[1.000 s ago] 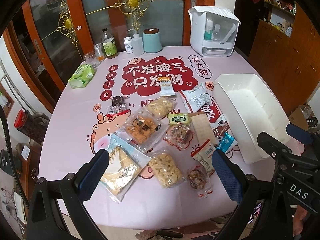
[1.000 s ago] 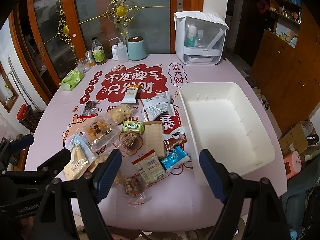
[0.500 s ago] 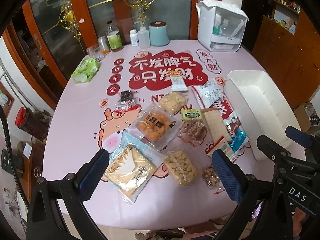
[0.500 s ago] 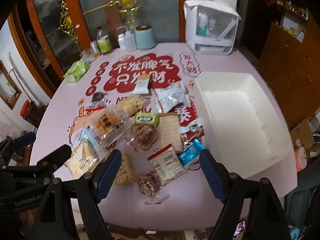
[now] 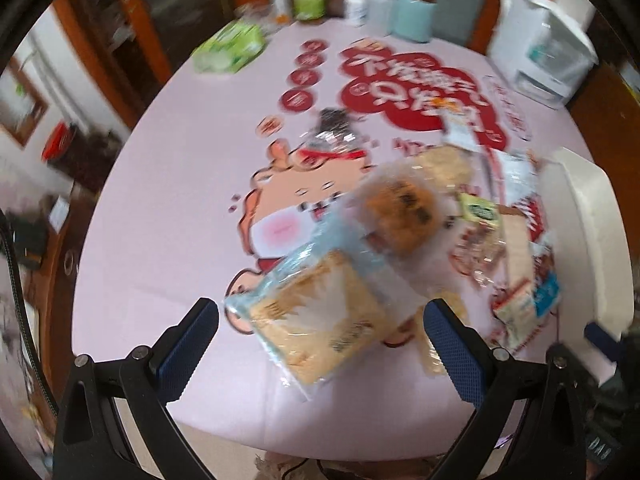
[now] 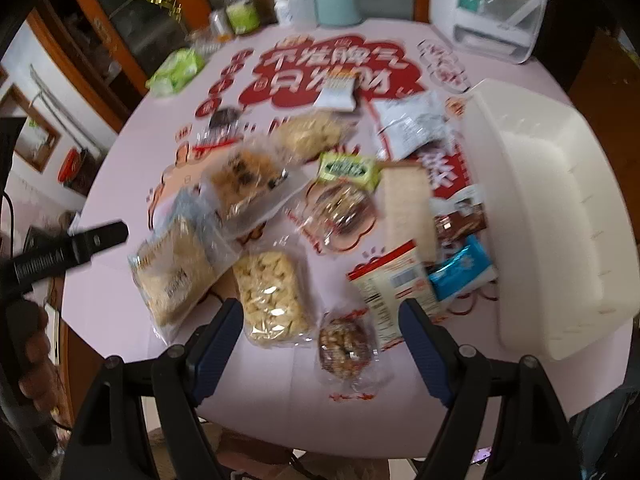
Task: Organize snacks
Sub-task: 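Grasp the tan bread bag with the left tool while the right tool grasps the cracker bag, then carry both bags over the white tray and release them inside, then withdraw both tools from the tray back over the snacks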
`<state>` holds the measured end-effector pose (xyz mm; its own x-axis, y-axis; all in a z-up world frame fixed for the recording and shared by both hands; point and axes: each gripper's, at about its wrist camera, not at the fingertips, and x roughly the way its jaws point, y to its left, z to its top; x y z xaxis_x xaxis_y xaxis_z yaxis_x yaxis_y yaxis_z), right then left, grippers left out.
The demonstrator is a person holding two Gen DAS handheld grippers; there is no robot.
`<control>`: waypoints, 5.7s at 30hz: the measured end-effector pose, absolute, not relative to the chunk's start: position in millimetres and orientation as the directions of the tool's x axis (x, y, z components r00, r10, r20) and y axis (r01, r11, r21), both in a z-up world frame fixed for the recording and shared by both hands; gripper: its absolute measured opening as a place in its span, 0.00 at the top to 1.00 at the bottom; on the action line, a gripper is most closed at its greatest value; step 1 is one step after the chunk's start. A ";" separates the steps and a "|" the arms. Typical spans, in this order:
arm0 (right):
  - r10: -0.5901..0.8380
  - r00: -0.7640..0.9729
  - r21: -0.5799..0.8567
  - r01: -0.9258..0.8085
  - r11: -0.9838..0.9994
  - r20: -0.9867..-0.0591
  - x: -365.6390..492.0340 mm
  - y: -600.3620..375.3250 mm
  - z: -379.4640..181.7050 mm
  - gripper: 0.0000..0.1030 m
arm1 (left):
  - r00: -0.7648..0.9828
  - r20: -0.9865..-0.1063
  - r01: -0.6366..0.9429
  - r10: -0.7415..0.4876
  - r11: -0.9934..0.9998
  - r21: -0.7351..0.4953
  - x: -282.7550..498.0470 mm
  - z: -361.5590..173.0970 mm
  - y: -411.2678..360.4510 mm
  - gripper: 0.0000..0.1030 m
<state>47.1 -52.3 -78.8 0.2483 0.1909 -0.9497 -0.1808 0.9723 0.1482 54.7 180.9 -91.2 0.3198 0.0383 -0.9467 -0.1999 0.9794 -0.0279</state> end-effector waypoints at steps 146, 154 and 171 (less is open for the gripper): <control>0.080 0.578 0.269 0.250 0.930 -0.812 81.1 -358.1 -53.7 0.22 | 0.490 -0.841 0.405 -0.232 0.914 -0.016 145.1 -37.8 -215.3 0.01; 0.094 0.576 0.263 0.218 0.940 -0.812 76.2 -343.7 -41.5 0.22 | 0.515 -0.831 0.376 -0.211 0.927 -0.002 128.6 -22.2 -187.0 0.01; 0.033 0.609 0.133 0.119 0.984 -0.792 36.6 -271.5 2.0 0.22 | 0.581 -0.792 0.308 -0.187 0.952 0.002 75.5 16.7 -100.6 0.01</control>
<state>36.6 -271.5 2.0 0.6095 0.0334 -0.7921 0.1189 0.9840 0.1330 75.5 -100.6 16.7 0.5810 -0.1865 -0.7922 0.3076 0.9515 0.0016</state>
